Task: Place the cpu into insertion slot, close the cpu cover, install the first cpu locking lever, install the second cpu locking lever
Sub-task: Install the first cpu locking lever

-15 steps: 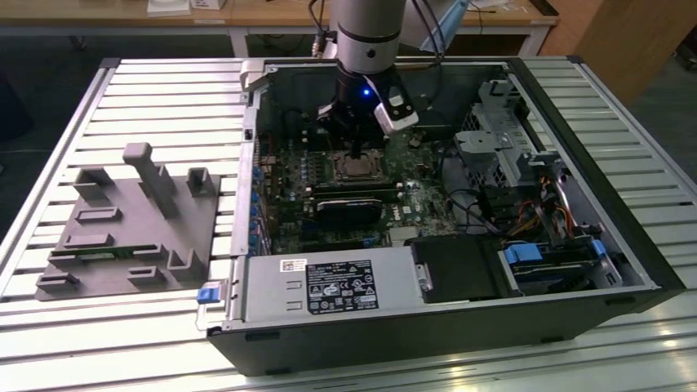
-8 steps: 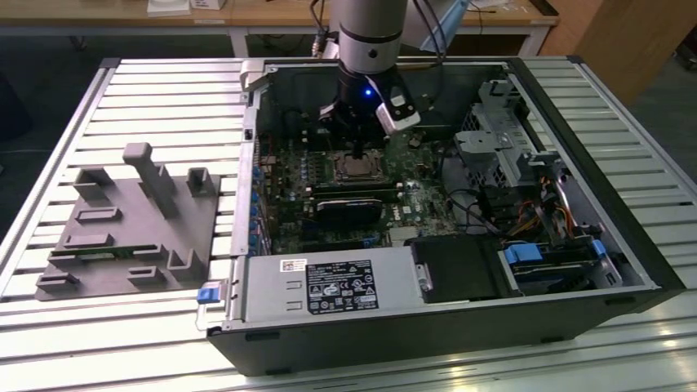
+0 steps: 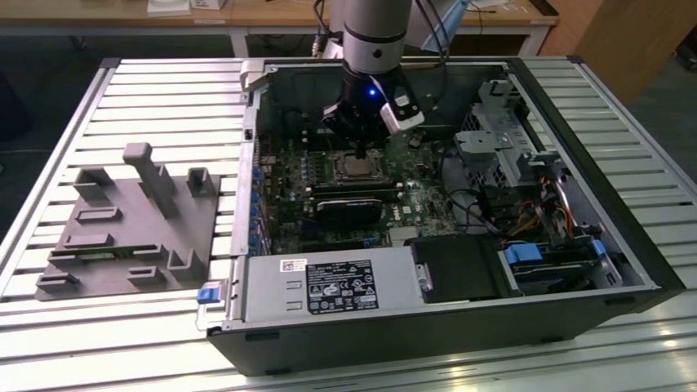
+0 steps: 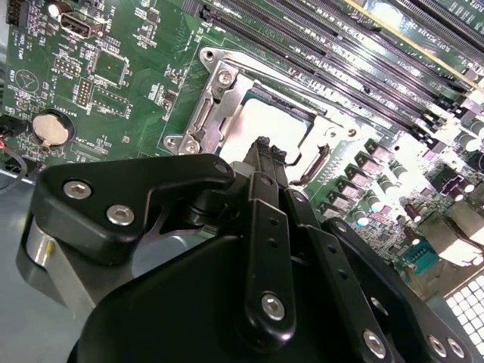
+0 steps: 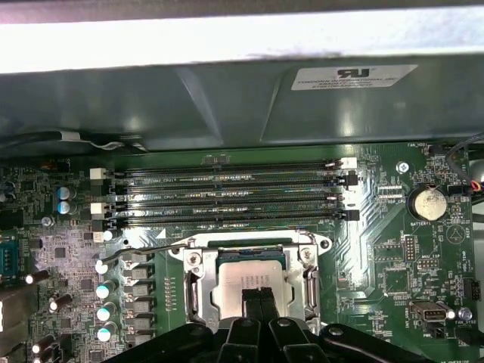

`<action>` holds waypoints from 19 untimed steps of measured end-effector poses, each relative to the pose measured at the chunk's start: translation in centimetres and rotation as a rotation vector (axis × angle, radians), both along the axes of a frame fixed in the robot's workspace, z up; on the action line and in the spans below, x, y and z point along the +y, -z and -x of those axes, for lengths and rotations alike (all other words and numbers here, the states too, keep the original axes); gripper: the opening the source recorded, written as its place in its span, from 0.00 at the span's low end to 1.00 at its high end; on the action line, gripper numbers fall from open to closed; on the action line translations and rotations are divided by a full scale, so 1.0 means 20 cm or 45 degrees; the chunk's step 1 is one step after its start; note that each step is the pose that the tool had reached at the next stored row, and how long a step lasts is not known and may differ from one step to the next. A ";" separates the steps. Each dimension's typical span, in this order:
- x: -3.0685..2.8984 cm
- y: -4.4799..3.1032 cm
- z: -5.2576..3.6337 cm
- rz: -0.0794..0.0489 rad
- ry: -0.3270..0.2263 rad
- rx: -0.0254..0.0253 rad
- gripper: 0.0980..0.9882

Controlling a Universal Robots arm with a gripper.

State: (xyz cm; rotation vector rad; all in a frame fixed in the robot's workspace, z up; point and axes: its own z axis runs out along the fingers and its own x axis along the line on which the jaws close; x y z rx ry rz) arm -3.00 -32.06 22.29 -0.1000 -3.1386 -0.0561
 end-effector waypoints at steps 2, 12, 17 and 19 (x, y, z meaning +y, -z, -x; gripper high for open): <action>0.000 0.000 0.000 0.000 0.000 0.0000 0.01; 0.000 0.000 0.016 0.000 0.000 -0.0001 0.01; 0.000 0.000 0.076 0.000 0.000 0.0000 0.01; 0.000 0.000 0.104 0.000 0.000 0.0000 0.01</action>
